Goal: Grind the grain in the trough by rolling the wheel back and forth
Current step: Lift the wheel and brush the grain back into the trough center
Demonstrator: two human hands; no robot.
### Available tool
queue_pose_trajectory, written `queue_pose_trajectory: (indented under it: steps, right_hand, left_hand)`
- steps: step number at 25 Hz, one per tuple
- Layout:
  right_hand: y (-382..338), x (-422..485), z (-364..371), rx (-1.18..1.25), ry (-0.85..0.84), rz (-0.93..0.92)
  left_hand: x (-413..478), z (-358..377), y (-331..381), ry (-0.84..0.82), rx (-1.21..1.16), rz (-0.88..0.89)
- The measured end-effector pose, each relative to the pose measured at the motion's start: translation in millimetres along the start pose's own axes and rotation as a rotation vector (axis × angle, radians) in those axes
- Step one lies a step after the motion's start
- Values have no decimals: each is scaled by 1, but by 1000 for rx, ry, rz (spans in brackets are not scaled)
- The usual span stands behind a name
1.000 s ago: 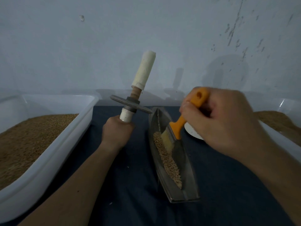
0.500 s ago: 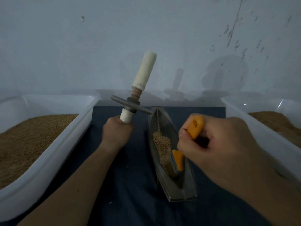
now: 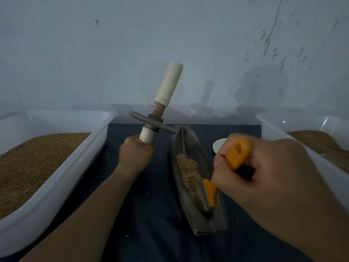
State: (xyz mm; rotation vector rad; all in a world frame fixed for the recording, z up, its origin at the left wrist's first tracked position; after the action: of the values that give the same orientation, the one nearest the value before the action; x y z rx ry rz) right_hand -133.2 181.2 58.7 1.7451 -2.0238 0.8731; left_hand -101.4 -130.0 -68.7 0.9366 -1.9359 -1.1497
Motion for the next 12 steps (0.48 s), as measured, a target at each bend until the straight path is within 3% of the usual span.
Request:
queue_pose_trajectory:
  steps: [5,12]
  right_hand:
    - [19,11,37,-39,-23,34]
    - [17,18,3,5,83,85]
  left_hand:
    - [0,0,-1,-8,-24,-1]
    - [0,0,-1,5,12,2]
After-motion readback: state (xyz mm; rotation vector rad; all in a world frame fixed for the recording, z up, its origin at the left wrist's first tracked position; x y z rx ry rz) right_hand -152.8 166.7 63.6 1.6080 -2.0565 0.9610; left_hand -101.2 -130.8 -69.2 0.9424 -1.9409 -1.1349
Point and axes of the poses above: each hand's wrist, its own x-axis towards the middle knuckle, its own z-axis out of the palm, y = z × x, the point moved 4 cm from there along x, towards the middle knuckle, and after that the axes turned 7 degrees about -y, right-handed, at the moved point
